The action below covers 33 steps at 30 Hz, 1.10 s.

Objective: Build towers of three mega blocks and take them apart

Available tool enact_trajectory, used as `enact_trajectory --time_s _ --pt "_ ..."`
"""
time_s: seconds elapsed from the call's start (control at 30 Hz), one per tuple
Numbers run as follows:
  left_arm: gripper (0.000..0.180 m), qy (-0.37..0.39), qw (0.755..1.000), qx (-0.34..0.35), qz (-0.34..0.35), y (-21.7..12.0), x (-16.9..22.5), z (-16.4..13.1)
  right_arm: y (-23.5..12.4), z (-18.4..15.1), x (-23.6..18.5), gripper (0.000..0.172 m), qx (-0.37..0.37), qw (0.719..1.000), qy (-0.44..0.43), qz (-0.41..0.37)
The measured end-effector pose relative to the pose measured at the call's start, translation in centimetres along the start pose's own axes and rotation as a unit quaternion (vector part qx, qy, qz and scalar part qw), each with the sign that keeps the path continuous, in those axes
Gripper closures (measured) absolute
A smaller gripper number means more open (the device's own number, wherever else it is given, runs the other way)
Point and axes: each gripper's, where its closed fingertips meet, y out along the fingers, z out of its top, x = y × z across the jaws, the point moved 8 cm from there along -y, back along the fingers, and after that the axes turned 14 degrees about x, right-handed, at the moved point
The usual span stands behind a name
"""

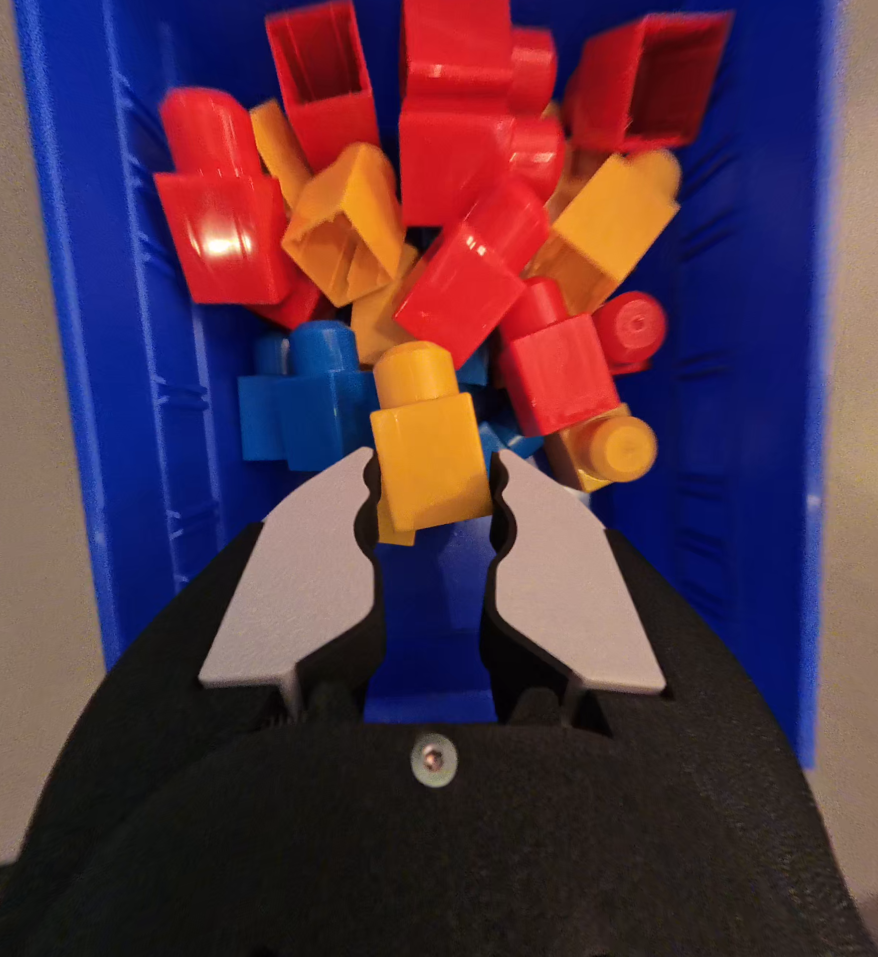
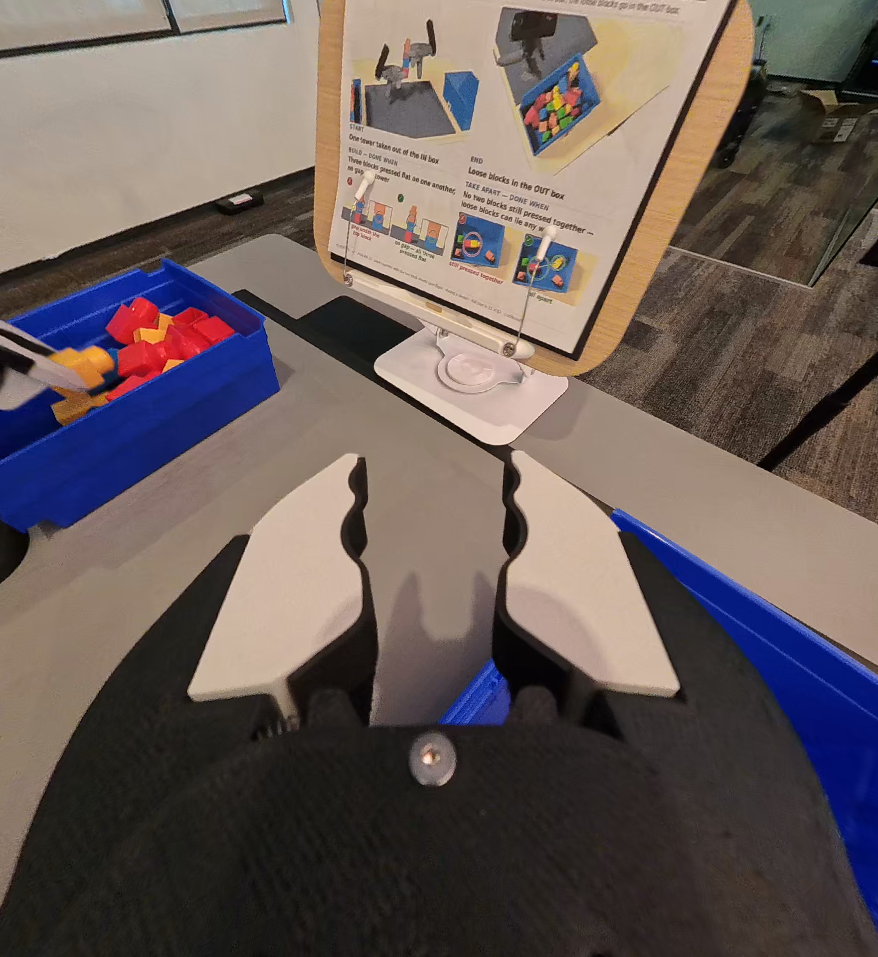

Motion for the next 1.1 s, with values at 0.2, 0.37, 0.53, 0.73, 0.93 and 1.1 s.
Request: enact_trajectory --time_s 0.2,0.37,0.53,0.73,0.93,1.1 --pt "0.141 -0.036 0.975 0.144 -0.168 -5.6 2.2 2.8 1.7 0.0 -2.5 0.121 0.012 0.997 -0.019 0.076" --pt "0.141 -0.036 0.915 0.214 -0.339 -8.9 6.0 4.4 3.0 1.2 -8.2 0.121 0.115 0.953 0.034 0.278" --pt "0.141 -0.004 0.861 0.213 -0.462 -10.1 10.8 5.0 4.6 0.3 -13.7 0.113 0.193 0.919 -0.043 0.341" --pt "0.142 0.050 0.798 0.266 -0.539 -11.4 15.2 5.4 7.6 -2.1 -16.2 0.111 0.159 0.858 0.193 0.448" --pt "0.142 0.082 0.766 0.298 -0.564 -12.5 17.1 4.8 7.9 -2.3 -16.9 0.117 0.180 0.818 0.272 0.474" --pt "0.142 0.076 0.746 0.294 -0.593 -12.7 17.9 4.6 7.6 -2.2 -17.7 0.131 0.181 0.792 0.293 0.503"
